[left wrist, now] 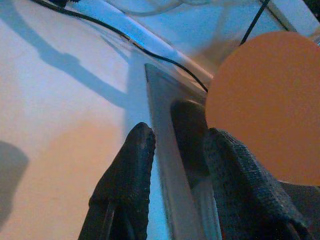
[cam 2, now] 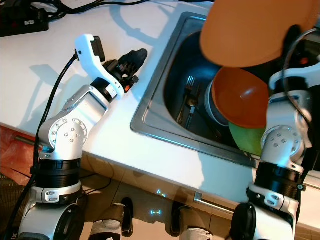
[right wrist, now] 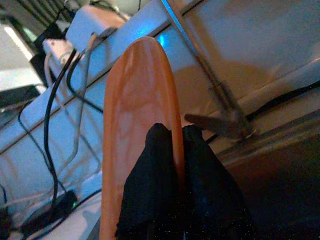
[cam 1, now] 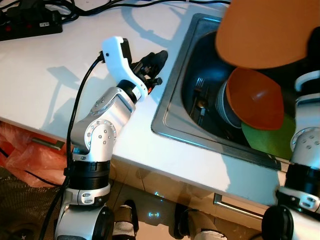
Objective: Kitchen organization
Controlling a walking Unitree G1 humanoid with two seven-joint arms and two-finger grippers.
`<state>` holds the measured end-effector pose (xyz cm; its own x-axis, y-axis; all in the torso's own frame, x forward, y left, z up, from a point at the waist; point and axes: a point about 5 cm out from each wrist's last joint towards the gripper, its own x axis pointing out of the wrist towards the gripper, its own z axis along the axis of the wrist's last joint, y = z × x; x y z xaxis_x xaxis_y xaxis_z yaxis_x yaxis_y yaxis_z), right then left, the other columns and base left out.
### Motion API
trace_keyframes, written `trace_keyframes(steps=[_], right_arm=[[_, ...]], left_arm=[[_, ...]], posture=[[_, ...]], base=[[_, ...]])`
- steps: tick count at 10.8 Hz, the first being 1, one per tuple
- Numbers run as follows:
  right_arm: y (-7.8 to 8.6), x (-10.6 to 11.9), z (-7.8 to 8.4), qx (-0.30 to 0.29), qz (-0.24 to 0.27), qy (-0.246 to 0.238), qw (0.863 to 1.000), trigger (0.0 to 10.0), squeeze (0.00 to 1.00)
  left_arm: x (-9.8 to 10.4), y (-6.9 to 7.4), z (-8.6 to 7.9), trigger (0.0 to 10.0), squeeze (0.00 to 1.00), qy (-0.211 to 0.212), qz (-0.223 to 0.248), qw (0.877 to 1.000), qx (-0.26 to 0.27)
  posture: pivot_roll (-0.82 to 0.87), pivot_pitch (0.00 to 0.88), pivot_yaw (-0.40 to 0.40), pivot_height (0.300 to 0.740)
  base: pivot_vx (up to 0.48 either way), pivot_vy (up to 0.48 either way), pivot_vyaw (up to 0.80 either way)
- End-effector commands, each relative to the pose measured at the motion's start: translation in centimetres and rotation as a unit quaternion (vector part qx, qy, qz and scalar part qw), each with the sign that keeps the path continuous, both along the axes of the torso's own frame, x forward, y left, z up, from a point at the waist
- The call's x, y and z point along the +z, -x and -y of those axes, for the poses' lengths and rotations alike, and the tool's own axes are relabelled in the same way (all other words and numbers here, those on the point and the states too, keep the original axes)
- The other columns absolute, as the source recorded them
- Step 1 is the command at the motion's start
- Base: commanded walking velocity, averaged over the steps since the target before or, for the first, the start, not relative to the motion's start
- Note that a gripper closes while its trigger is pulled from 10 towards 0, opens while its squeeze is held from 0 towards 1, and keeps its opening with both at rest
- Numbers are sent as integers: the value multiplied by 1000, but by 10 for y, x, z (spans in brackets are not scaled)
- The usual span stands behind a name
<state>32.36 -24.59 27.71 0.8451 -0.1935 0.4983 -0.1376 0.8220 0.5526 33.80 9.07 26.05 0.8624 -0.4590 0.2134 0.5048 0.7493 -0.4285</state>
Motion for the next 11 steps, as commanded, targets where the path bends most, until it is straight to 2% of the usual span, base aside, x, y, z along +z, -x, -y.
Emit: trace_keyframes(steps=[1,4,6,8,11], right_arm=[[10,13,-2,3,24,39,999,10000,0],[12,11,-10,20,8,91,996,10000,0],[14,7,-5,4,-26,125,992,10000,0],[19,4,-6,8,-37,150,988,10000,0],[26,-2,-20,67,-61,215,972,10000,0]], left_arm=[[2,4,0,10000,0,-13,11,1000,-3],[3,4,-1,10000,0,-16,12,1000,-2],[2,4,-1,10000,0,-19,12,1000,-2],[2,3,-1,10000,0,-21,12,1000,-3],[1,3,-1,10000,0,-22,11,1000,-4]], posture=[[100,279,-4,740],[98,281,-2,740],[94,281,-2,740],[90,284,0,740],[86,283,1,740]], base=[[0,0,0],[0,0,0],[0,0,0],[0,0,0],[0,0,0]])
